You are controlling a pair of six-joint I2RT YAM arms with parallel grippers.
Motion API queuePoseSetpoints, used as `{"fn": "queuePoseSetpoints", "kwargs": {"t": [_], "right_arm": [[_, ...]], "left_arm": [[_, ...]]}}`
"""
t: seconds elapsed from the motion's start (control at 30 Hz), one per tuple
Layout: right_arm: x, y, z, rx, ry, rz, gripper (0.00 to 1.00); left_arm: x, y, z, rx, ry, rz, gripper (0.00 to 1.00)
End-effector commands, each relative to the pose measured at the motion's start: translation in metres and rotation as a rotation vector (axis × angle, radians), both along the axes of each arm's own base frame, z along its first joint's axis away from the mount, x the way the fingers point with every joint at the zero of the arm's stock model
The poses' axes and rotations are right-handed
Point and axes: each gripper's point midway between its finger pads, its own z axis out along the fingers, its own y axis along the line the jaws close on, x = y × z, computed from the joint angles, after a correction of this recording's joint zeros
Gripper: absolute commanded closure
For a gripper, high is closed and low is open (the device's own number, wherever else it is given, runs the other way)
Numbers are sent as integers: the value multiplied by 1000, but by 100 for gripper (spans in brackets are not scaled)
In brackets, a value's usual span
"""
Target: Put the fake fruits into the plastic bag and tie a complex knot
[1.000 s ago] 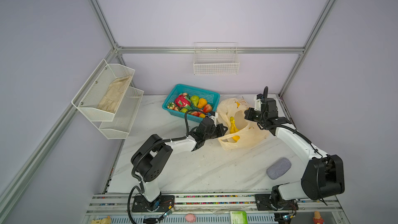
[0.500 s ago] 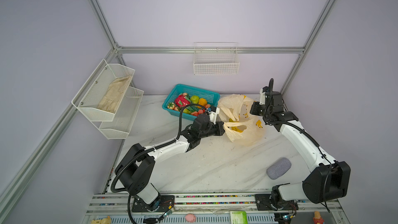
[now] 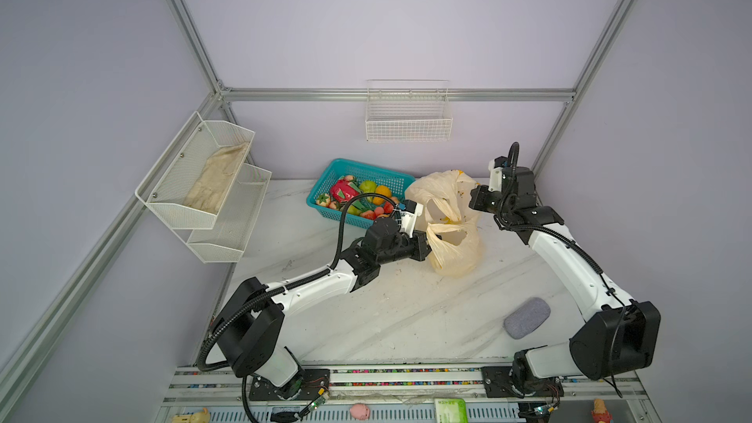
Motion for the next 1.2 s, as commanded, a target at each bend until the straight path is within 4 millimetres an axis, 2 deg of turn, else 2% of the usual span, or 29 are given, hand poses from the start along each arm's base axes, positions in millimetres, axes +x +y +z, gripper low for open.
{"fn": "queuePoseSetpoints", "kwargs": {"t": [0.0, 0.07, 0.17, 0.33, 0.47, 0.67, 0.83, 0.9, 1.07, 1.17], "right_arm": [[2, -11, 40, -30, -88, -42, 100], [2, -18, 45, -66, -89, -74, 100], [1, -31, 45, -127, -79, -121, 100], [1, -35, 41, -162, -65, -136, 100], [4, -33, 38, -160, -63, -126, 100], [11, -17, 23, -109, -51, -59, 100], [15, 4, -10, -54, -5, 34, 100], [17, 11, -21, -35, 13, 72, 100], [14, 32, -41, 17, 40, 177, 100], [9, 39, -50, 18, 59, 224, 100]], "left_arm": [[-5, 6, 62, -106, -146, -21, 100], [-5, 16, 74, -154, -143, -9, 100], [0, 26, 70, -214, -75, 13, 100], [6, 16, 17, -157, 69, 6, 100], [2, 9, -9, -151, 132, -9, 100], [4, 22, -39, -72, 140, 50, 100], [7, 40, -61, -15, 147, 114, 99], [7, 47, -68, 4, 140, 128, 94], [9, 76, -86, 71, 86, 205, 64], [12, 101, -80, 85, 48, 272, 56]]}}
